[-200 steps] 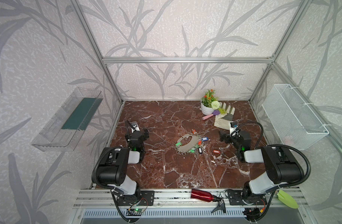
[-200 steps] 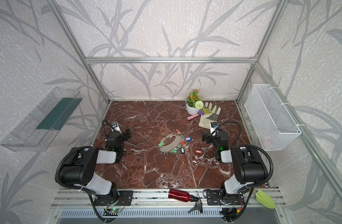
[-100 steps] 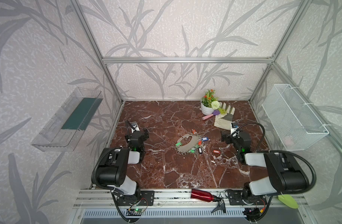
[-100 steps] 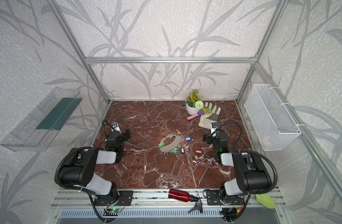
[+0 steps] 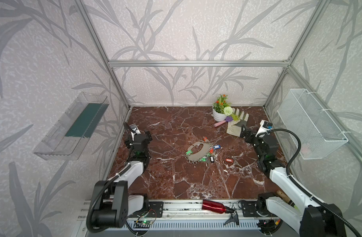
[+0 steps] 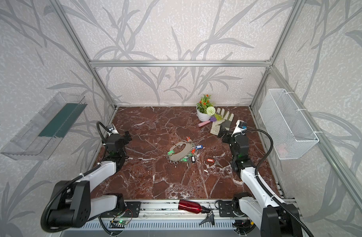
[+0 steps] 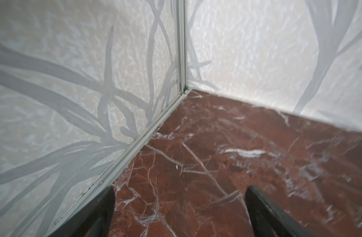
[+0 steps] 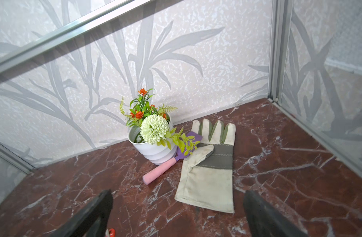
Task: Put the keys on the keyring
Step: 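Move the left gripper toward the metal keyring plate while the right gripper approaches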
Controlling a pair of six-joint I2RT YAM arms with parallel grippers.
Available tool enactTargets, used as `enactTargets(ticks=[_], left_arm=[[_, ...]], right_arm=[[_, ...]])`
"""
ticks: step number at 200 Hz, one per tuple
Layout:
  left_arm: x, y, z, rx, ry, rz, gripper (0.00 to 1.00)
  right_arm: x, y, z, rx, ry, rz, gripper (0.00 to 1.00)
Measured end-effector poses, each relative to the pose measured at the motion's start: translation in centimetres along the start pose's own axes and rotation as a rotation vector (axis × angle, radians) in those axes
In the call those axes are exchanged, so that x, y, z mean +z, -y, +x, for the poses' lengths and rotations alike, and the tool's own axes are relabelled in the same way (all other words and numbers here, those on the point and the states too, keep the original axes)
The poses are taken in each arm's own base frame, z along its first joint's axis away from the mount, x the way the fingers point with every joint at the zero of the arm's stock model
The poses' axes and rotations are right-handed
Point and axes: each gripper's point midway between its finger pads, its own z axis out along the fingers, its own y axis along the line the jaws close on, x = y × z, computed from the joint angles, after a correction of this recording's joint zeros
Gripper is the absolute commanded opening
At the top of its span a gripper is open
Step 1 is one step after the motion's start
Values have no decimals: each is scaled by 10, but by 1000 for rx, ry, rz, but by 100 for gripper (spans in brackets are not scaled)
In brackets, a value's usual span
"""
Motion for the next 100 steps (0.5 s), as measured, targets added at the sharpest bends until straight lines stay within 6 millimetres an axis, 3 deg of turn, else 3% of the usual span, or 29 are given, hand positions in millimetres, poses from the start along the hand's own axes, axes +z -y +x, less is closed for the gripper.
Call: enactTargets(ticks=[20, 47, 74, 100], left_arm=[[-9, -2, -23, -131, -20, -7, 99], [-19, 14, 1, -267, -156, 95, 99], [-48, 59, 48, -307, -351, 306, 95], [-98, 122, 77, -257, -506, 581, 84]], right_arm=[[0, 11, 17, 84, -49, 29, 99], [-6, 9, 24, 136, -95, 17, 99], [-20, 0, 33, 114, -170, 1, 99], [-28, -25, 41, 27, -275, -46, 100]])
